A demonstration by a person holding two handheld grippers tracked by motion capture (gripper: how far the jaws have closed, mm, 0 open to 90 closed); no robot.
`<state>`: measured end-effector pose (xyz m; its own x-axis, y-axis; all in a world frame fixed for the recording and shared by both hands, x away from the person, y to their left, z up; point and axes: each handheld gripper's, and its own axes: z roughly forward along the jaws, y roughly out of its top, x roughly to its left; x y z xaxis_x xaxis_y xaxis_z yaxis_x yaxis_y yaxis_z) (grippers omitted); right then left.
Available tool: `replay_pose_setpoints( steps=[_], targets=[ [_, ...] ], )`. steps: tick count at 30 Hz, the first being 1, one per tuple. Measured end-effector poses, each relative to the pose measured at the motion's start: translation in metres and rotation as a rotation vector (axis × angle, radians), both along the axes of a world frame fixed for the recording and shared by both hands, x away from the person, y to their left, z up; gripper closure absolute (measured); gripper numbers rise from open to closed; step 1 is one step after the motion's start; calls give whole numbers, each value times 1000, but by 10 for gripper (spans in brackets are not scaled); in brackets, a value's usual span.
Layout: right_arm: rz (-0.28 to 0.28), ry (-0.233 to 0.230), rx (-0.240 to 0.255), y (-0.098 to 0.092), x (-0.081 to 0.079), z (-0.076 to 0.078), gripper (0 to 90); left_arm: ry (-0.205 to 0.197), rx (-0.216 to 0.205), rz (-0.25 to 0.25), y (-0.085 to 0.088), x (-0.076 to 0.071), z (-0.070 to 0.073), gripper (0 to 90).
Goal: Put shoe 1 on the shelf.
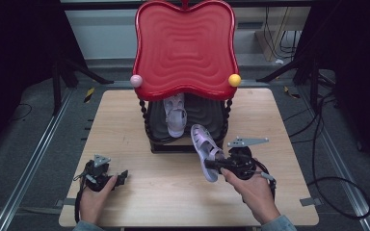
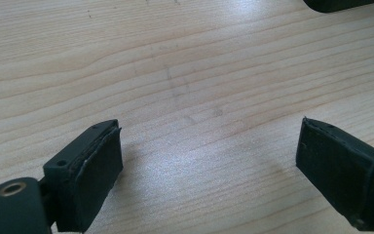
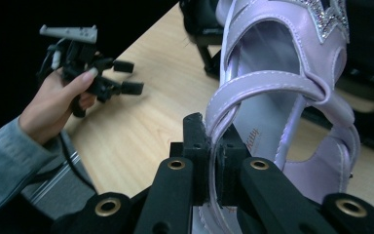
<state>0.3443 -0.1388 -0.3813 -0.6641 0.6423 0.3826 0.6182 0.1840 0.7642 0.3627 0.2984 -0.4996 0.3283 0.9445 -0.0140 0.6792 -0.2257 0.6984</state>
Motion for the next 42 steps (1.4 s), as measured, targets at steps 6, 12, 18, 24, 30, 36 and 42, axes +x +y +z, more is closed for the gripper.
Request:
replay_pose_setpoints(
  steps=[6, 12, 18, 24, 30, 36, 42],
  targets=[
    [-46, -28, 6, 6, 7, 9, 866, -1, -1, 1, 0, 0, 0, 89],
    [-88, -59, 6, 13, 15, 16, 866, -1, -6, 1, 0, 0, 1, 89],
    [-118, -67, 10, 19, 23, 18, 866, -5, -8, 0, 0, -1, 1, 89],
    [-160, -83, 8, 27, 33, 21, 865, -4, -11, -1, 0, -1, 1, 89],
    [-202, -115, -7, 37, 44, 26, 865, -3, -16, -2, 0, -1, 1, 89],
    [-239, -152, -33, 47, 54, 30, 865, -1, -25, -1, 0, -1, 1, 89],
    [-283, -175, -52, 54, 64, 31, 866, 1, -29, -4, 0, -1, 1, 90]
  ],
)
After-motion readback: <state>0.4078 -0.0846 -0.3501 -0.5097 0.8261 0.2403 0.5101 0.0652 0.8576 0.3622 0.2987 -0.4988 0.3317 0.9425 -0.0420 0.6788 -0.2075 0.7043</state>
